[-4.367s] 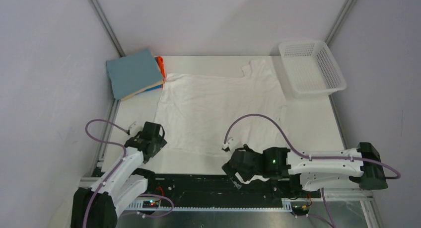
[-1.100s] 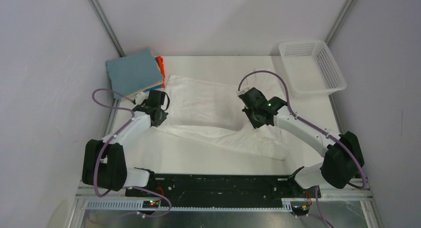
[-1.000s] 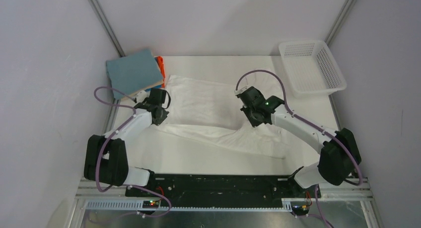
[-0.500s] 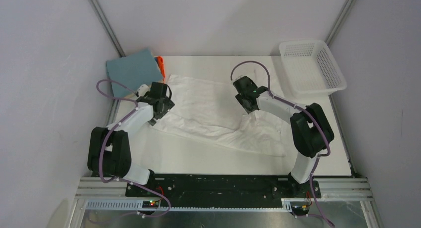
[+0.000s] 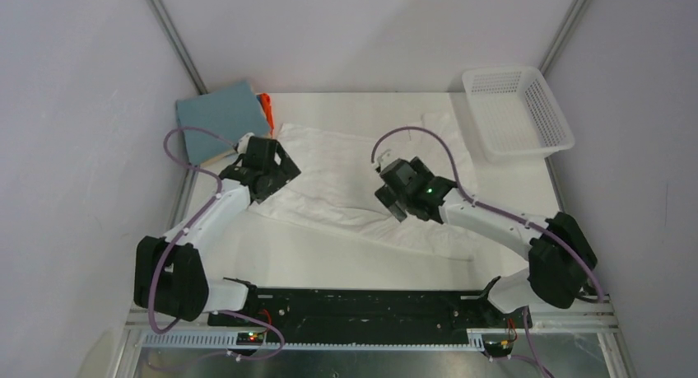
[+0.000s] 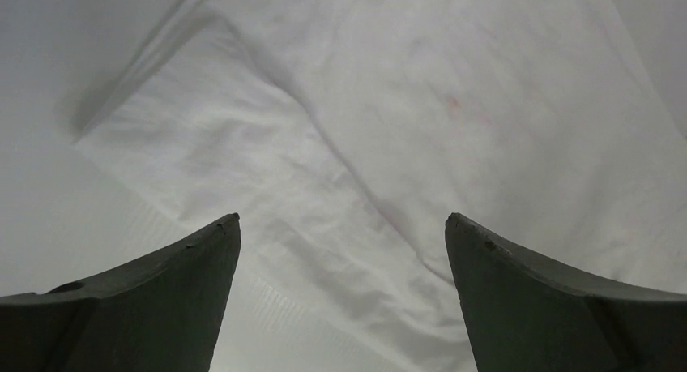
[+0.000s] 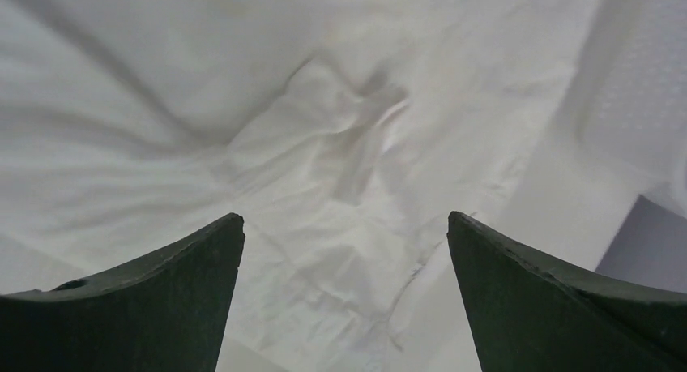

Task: Fold and stack the t-shirts
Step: Fold the flattened tshirt in 1/3 of the way

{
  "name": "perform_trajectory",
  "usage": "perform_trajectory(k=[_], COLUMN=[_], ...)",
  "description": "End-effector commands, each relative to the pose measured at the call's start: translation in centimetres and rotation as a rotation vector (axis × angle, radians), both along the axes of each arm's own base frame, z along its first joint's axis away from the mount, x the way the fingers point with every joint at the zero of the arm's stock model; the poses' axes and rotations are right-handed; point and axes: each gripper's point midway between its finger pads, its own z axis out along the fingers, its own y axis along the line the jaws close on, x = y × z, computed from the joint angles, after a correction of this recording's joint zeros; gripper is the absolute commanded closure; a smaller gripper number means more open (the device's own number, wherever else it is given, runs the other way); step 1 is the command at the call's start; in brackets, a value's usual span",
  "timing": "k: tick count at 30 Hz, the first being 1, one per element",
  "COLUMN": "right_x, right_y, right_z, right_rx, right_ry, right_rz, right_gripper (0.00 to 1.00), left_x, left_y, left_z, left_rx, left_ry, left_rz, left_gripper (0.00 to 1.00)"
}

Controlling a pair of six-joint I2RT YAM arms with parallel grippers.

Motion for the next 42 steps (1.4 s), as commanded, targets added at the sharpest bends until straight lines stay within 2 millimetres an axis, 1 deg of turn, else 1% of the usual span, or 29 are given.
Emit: perform_trajectory(k=[1, 4, 8, 12, 13, 14, 15, 16, 17, 18, 20, 21, 22, 23, 24, 25, 26, 27, 28, 29, 30, 31, 32, 34, 35, 36, 37, 38, 42], right_x=[-1.2, 0.0, 1.3, 4.4, 5.3, 6.0, 7.1, 8.0, 9.0, 9.9, 11.1, 11.6, 11.8, 11.7, 11.4, 11.2, 10.5, 10.2, 9.4, 8.8, 7.7, 7.0, 5.7, 3.9, 3.1, 2.3, 1.2, 1.0, -0.6], right_y=[0.3, -0.9, -3.0, -6.1, -7.4, -8.0, -9.4, -9.9, -11.3, -11.8, -13.7, -15.0, -16.0, -16.3, -17.0, -16.6, -16.6, -15.7, -14.4, -13.4, -11.5, -10.4, -8.6, -6.7, -6.0, -4.4, -3.2, -1.8, 2.7], right_z=[-4.3, -5.7, -7.0, -6.9, -6.8, -6.4, -5.9, -5.2, -4.5, -3.7, -1.9, -0.6, 0.0, 0.9, 1.1, 1.6, 1.5, 2.0, 1.4, 2.0, 1.2, 1.5, 0.9, 0.3, -0.5, -0.9, -2.0, -2.1, -4.3], right_rx=[-0.095, -0.149, -0.225, -0.282, -0.303, -0.319, -0.334, -0.333, -0.323, -0.298, -0.255, -0.218, -0.196, -0.141, -0.117, -0.044, -0.029, 0.053, 0.093, 0.160, 0.203, 0.265, 0.299, 0.359, 0.393, 0.433, 0.458, 0.523, 0.709], right_ry=[0.125, 0.142, 0.157, 0.085, 0.059, 0.039, 0.000, -0.029, -0.065, -0.095, -0.162, -0.216, -0.239, -0.267, -0.262, -0.269, -0.241, -0.235, -0.178, -0.173, -0.102, -0.087, -0.017, 0.038, 0.064, 0.101, 0.138, 0.154, 0.254], right_rz=[0.125, 0.105, 0.058, -0.067, -0.117, -0.141, -0.202, -0.230, -0.291, -0.330, -0.436, -0.514, -0.560, -0.599, -0.626, -0.640, -0.640, -0.630, -0.590, -0.589, -0.534, -0.534, -0.492, -0.487, -0.515, -0.484, -0.475, -0.457, -0.368], right_gripper=[0.01, 0.01, 0.01, 0.00, 0.01, 0.01, 0.01, 0.00, 0.01, 0.01, 0.01, 0.01, 0.01, 0.01, 0.01, 0.01, 0.01, 0.01, 0.01, 0.01, 0.01, 0.02, 0.02, 0.03, 0.03, 0.03, 0.03, 0.03, 0.03], left_x=[0.1, 0.0, -0.1, 0.0, -0.1, -0.1, -0.1, -0.2, -0.3, -0.4, -0.6, -0.7, -0.7, -0.8, -0.8, -0.7, -0.6, -0.4, -0.3, 0.1, 0.3, 0.6, 0.8, 1.4, 1.5, 1.8, 1.9, 2.1, 3.0], left_y=[-3.1, -3.9, -3.5, -2.6, -2.4, -2.3, -2.1, -1.9, -1.7, -1.6, -1.5, -1.4, -1.4, -1.4, -1.5, -1.5, -1.7, -1.8, -2.0, -2.1, -2.4, -2.6, -2.7, -2.9, -2.9, -3.0, -3.1, -3.2, -3.5], left_z=[-1.6, -3.9, -6.3, -8.0, -8.4, -8.6, -9.0, -9.2, -9.4, -9.5, -9.6, -9.6, -9.5, -9.6, -9.4, -9.3, -9.1, -8.8, -8.5, -8.0, -7.3, -6.8, -6.0, -4.5, -4.1, -3.4, -3.2, -3.0, -4.0], left_rx=[-0.043, -0.065, -0.042, 0.002, 0.009, 0.014, 0.018, 0.025, 0.030, 0.034, 0.036, 0.036, 0.036, 0.036, 0.031, 0.031, 0.026, 0.022, 0.015, 0.010, 0.000, -0.006, -0.010, -0.016, -0.017, -0.017, -0.021, -0.019, -0.015], left_ry=[0.025, 0.077, 0.133, 0.167, 0.180, 0.185, 0.196, 0.201, 0.207, 0.210, 0.212, 0.213, 0.210, 0.211, 0.207, 0.205, 0.200, 0.192, 0.185, 0.169, 0.150, 0.134, 0.112, 0.069, 0.057, 0.039, 0.034, 0.027, 0.054], left_rz=[-0.154, -0.184, -0.172, -0.133, -0.131, -0.127, -0.122, -0.117, -0.113, -0.111, -0.109, -0.108, -0.107, -0.108, -0.112, -0.115, -0.121, -0.125, -0.131, -0.137, -0.145, -0.151, -0.157, -0.163, -0.165, -0.170, -0.177, -0.184, -0.194], left_gripper=[0.00, 0.00, 0.00, 0.00, 0.00, 0.00, 0.00, 0.00, 0.00, 0.00, 0.00, 0.00, 0.00, 0.00, 0.00, 0.00, 0.00, 0.00, 0.00, 0.00, 0.00, 0.00, 0.00, 0.00, 0.00, 0.00, 0.00, 0.00, 0.00])
